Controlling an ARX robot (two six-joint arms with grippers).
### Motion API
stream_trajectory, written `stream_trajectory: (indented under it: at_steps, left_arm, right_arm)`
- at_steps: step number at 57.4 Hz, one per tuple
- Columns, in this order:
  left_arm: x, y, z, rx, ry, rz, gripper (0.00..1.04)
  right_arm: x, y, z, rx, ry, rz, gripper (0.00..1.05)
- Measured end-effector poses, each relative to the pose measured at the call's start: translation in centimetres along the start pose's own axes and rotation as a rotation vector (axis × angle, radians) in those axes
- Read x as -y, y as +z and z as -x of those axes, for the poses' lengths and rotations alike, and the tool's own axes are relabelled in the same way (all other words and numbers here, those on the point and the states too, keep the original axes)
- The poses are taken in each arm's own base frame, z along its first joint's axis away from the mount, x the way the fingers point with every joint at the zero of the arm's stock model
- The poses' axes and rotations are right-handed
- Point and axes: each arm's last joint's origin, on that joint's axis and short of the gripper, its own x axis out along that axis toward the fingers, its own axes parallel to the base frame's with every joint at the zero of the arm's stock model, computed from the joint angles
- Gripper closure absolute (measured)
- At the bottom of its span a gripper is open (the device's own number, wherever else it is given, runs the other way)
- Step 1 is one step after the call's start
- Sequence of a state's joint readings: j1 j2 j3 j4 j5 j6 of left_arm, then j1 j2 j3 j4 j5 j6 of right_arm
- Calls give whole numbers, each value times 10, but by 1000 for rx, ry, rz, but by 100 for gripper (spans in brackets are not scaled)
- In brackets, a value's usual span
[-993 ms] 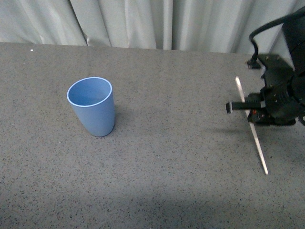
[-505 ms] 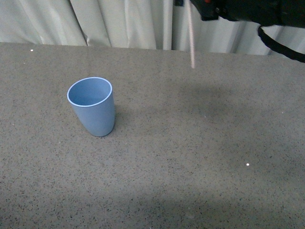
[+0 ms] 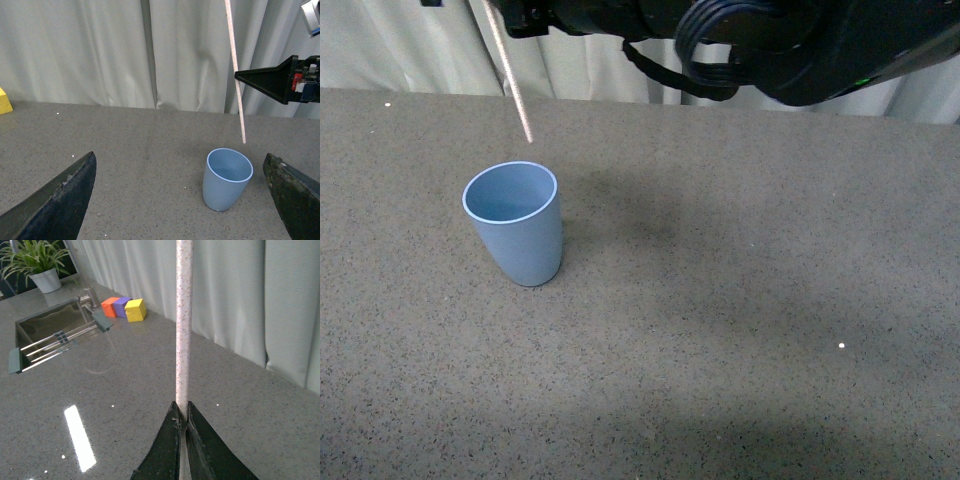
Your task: Transfer chopsticks to blue cup
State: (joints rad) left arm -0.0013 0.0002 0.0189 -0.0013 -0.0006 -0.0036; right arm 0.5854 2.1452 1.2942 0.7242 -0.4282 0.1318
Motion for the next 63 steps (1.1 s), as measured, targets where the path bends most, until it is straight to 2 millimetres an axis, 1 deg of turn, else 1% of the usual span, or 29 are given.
stream_trajectory:
  at_steps: [6, 8, 17, 24, 25, 27, 30, 31, 34, 36, 37, 41, 44, 46, 50, 51, 53, 56, 60, 63]
  left_arm:
    - [0, 0, 0, 0, 0, 0, 7]
    - [0, 0, 0, 0, 0, 0, 7]
    - [0, 0, 0, 0, 0, 0, 7]
    - [0, 0, 0, 0, 0, 0, 7]
    - [0, 0, 0, 0, 0, 0, 7]
    - [0, 0, 0, 0, 0, 0, 7]
    - [0, 0, 0, 0, 0, 0, 7]
    - [0, 0, 0, 0, 0, 0, 7]
    - [0, 0, 0, 0, 0, 0, 7]
    - [0, 0, 0, 0, 0, 0, 7]
    - [0, 0, 0, 0, 0, 0, 7]
    - [0, 0, 0, 0, 0, 0, 7]
    - [0, 0, 0, 0, 0, 0, 7]
    - [0, 0, 0, 0, 0, 0, 7]
    - [0, 0, 0, 0, 0, 0, 7]
    - [0, 0, 0, 0, 0, 0, 7]
    - [0, 0, 0, 0, 0, 0, 7]
    - [0, 0, 0, 0, 0, 0, 7]
    - [0, 0, 0, 0, 0, 0, 7]
    - [0, 0, 0, 0, 0, 0, 7]
  right_arm:
    - [-1, -6, -7, -26, 6, -10, 104]
    - [0, -11, -8, -40, 5, -13, 104]
    - [4, -30, -11, -106, 4, -15, 104]
    - [7, -43, -9, -140, 12, -16, 104]
    - [3, -42, 31, -118, 21, -17, 42]
    - [2, -37, 38, -102, 17, -17, 35]
    - [1, -30, 51, -88, -2, -14, 21]
    - [1, -30, 52, -88, -5, -15, 19]
    - [1, -28, 64, -87, -44, -18, 8]
    - [2, -28, 71, -90, -84, -17, 8]
    - [4, -28, 77, -96, -129, -14, 10]
    - [13, -27, 100, -109, -283, -28, 9]
    - [23, -25, 126, -110, -416, -42, 9]
    - [28, -23, 141, -110, -477, -48, 9]
    - [34, -20, 178, -118, -610, -67, 9]
    - [34, -20, 181, -119, -624, -68, 9]
    - [34, -18, 195, -124, -673, -71, 9]
    - [32, -17, 208, -126, -713, -72, 9]
    - [26, -14, 226, -113, -782, -61, 9]
    - [17, -11, 239, -85, -826, -39, 9]
